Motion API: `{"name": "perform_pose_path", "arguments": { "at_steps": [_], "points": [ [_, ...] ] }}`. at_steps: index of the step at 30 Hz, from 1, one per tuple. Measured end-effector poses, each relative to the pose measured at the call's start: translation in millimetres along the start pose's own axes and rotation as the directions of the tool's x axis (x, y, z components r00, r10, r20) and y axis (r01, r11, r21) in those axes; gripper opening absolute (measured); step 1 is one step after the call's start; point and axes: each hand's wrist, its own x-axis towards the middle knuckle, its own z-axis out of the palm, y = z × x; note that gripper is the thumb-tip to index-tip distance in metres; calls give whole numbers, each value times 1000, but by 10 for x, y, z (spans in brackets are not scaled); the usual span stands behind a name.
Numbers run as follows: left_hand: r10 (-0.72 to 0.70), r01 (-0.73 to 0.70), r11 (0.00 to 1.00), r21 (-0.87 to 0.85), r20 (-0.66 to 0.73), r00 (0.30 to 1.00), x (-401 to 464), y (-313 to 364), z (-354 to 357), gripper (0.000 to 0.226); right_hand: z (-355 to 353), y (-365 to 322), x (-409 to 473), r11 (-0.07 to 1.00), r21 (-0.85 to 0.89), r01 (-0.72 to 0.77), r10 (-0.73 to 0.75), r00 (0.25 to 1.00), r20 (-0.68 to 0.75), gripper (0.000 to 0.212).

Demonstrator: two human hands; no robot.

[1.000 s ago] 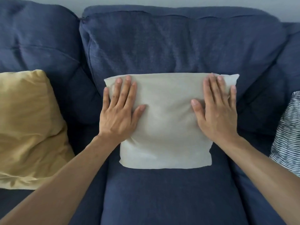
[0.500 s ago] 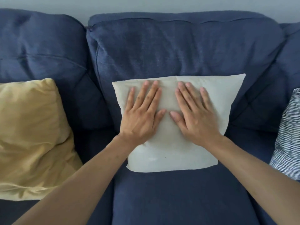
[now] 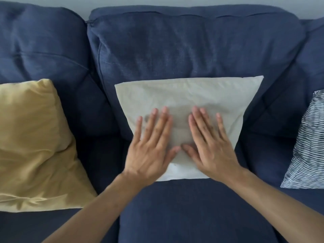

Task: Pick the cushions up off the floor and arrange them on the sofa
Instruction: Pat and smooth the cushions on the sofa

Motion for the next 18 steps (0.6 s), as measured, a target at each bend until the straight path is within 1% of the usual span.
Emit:
{"name": "perform_pose_path", "arguments": {
  "at_steps": [2, 4, 7, 9, 11, 13, 14, 15, 18],
  "points": [
    [86, -86, 996, 15, 24, 996, -30, 131, 159, 78, 140, -32, -63, 998, -54, 27, -26, 999, 28, 80],
    [89, -93, 993, 76, 55, 994, -49, 51, 287, 79, 228, 64, -73, 993, -112, 28, -26, 999, 23, 81],
    [21, -32, 988, 150, 78, 997, -123, -233, 368, 81, 291, 282, -110, 985, -173, 2, 2, 1000, 23, 81],
    [-20, 5, 985, 174, 84, 996, -219, -396, 349, 78, 285, 412, -192, 979, -200, -43, 49, 998, 26, 78],
    [-84, 68, 981, 182, 80, 993, -328, -497, 290, 74, 220, 506, -292, 972, -191, -137, 142, 990, 18, 76],
    [-157, 144, 974, 174, 64, 985, -422, -514, 205, 73, 114, 515, -375, 969, -137, -206, 210, 978, 16, 79],
    [-177, 167, 974, 156, 57, 983, -456, -478, 168, 75, 66, 474, -410, 976, -101, -194, 198, 980, 23, 83],
    [-174, 166, 977, 133, 51, 983, -477, -403, 144, 79, 32, 402, -440, 986, -68, -151, 153, 988, 36, 90],
    [-104, 99, 991, 90, 55, 993, -469, -23, 195, 103, 69, 97, -534, 999, -41, 6, -2, 994, 108, 118]
  ]
}}
